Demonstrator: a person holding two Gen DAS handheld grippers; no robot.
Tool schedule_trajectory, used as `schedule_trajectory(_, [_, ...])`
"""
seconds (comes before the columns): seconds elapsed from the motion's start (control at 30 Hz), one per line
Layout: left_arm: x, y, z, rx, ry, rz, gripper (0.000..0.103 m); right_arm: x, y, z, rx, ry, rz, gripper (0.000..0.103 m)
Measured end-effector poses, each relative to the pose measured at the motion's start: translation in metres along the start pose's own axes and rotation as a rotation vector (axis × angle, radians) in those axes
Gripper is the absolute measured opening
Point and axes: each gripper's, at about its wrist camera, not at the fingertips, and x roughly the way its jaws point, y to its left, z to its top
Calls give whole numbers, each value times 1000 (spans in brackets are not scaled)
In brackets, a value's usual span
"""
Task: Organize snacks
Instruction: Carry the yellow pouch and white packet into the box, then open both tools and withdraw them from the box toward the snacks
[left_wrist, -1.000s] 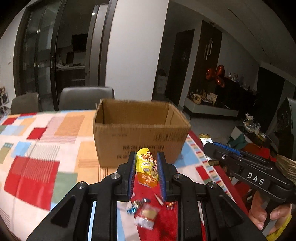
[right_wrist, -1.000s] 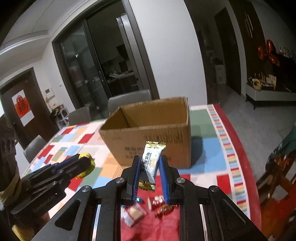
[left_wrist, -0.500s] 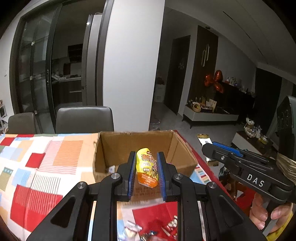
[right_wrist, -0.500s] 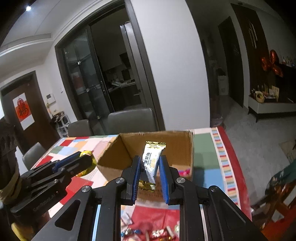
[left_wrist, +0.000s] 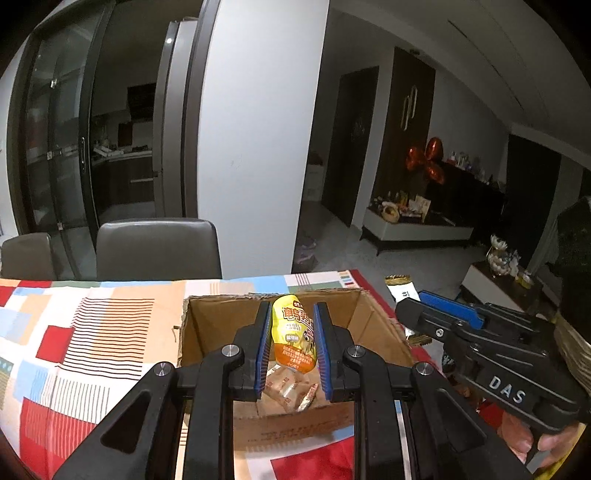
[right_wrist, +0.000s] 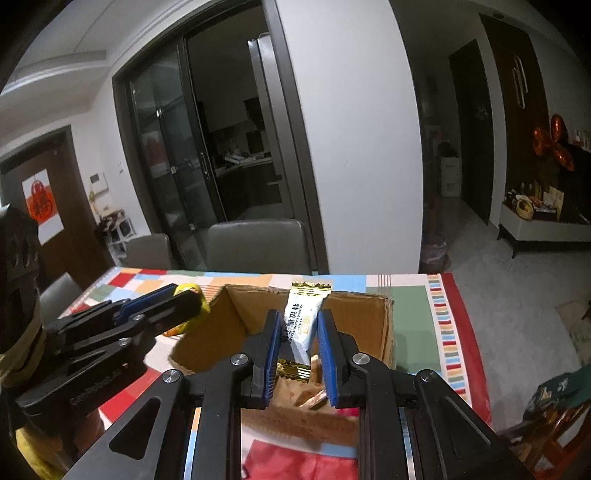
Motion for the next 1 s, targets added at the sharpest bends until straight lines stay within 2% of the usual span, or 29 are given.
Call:
schedule_trajectory(0.1, [17,3,3,-8,28,28,24,9,1,2,-6,20,-10,22])
schedule_trajectory(0.17, [22,1,4,-4,39,53,35,13,1,3,-7,30,-20,25])
schedule_trajectory(0.2, [24,0,3,0,43,66,45,15,1,2,-7,39,-38,38])
schedule_trajectory(0.23, [22,0,1,1,39,78,50,14,0,0,-3,38,-50,46])
schedule_trajectory(0.27, [20,0,-1,3,35,83,50,13,-2,1,3,34,-60,51])
schedule_trajectory(0.5, [-14,-8,-18,41,1,107,51,-6,-9,-16,32,26,-60,51])
schedule_trajectory(0.77, [-62,-28,-42,116,-61,95,51,-36,-11,-39,65,14,-20,51])
schedule_trajectory(1.0, [-87,-40,-69,174,-73,111,51,-59,-5,-67,47,26,-19,51])
